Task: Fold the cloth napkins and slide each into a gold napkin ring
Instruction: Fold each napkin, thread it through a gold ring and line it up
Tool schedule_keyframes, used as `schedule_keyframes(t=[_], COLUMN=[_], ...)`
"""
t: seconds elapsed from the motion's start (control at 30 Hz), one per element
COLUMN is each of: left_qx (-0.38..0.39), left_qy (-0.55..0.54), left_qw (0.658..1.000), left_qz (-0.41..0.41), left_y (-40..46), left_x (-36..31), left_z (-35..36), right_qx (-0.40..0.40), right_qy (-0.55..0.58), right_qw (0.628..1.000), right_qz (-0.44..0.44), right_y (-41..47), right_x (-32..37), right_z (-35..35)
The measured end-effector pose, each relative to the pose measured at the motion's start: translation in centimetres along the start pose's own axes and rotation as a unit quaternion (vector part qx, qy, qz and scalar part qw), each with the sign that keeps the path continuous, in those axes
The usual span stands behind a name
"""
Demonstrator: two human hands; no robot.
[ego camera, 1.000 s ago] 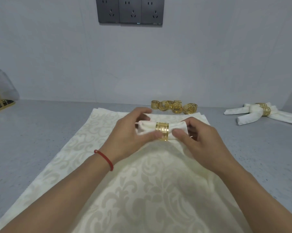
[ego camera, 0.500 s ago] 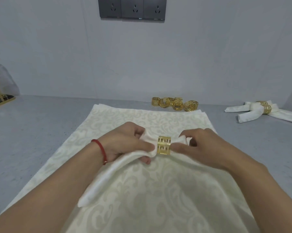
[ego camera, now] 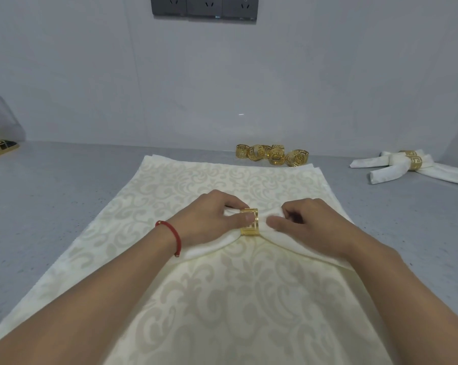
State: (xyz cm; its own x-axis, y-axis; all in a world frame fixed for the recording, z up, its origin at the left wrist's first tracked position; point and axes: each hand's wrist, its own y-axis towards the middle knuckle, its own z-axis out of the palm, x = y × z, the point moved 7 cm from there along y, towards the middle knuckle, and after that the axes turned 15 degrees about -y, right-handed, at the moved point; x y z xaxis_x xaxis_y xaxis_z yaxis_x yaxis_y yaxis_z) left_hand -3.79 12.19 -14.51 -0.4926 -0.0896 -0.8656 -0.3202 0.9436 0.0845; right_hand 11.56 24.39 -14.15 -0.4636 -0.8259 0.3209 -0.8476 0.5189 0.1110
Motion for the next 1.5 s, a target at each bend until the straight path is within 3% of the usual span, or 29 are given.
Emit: schedule_keyframes(t=[0.33,0.47,0.57,0.7,0.93,1.03,1.13,1.27,1.5], left_qx=[-0.002,-0.004,0.006,0.007,-0.004,0.005,0.082,0.089,0.040], left_qy=[0.010,0.008,-0.014,-0.034,-0.007,-0.040,-0.043,-0.014,-0.134], left_qw=[1.000,1.000,1.000,0.998,1.000,0.997,0.989,0.984,0.978], left_qz=[0.000,0.007,-0.014,-0.048,-0.014,-0.065,-0.117,-0.154,-0.157], left_y=[0.5,0.5,0.2,-0.2,-0.2,-0.8,-1.6,-1.5,-1.7], left_x=[0.5,0.6,0.5,1.1,0.6,0.4,0.2,0.2,-2.3], left_z=[-0.1,0.0,-0.5,-1.8,-1.4,-2.8,-3.4,-2.8,-2.0], right_qx=[0.004,-0.023,-0.061,-0.036,-0.046,-0.031,-0.024,0.020,0.065], right_qy=[0.042,-0.057,-0.076,-0.099,-0.074,0.013,0.044,0.055,0.068], right_qw=[0.999,0.998,0.995,0.988,0.991,0.999,0.998,0.998,0.995], right_qz=[0.031,0.028,-0.033,-0.116,-0.100,-0.031,0.030,0.020,0.012], right_y=[-0.2,-0.4,-0.3,0.0,0.6,0.0,-0.6,-0.7,-0.9], right_x=[-0.2,-0.1,1.1,3.8,3.5,1.6,-0.9,-1.1,-1.3], right_z=[-0.2,-0.9,-1.4,0.6,1.2,0.2,-0.7,0.3,-3.7])
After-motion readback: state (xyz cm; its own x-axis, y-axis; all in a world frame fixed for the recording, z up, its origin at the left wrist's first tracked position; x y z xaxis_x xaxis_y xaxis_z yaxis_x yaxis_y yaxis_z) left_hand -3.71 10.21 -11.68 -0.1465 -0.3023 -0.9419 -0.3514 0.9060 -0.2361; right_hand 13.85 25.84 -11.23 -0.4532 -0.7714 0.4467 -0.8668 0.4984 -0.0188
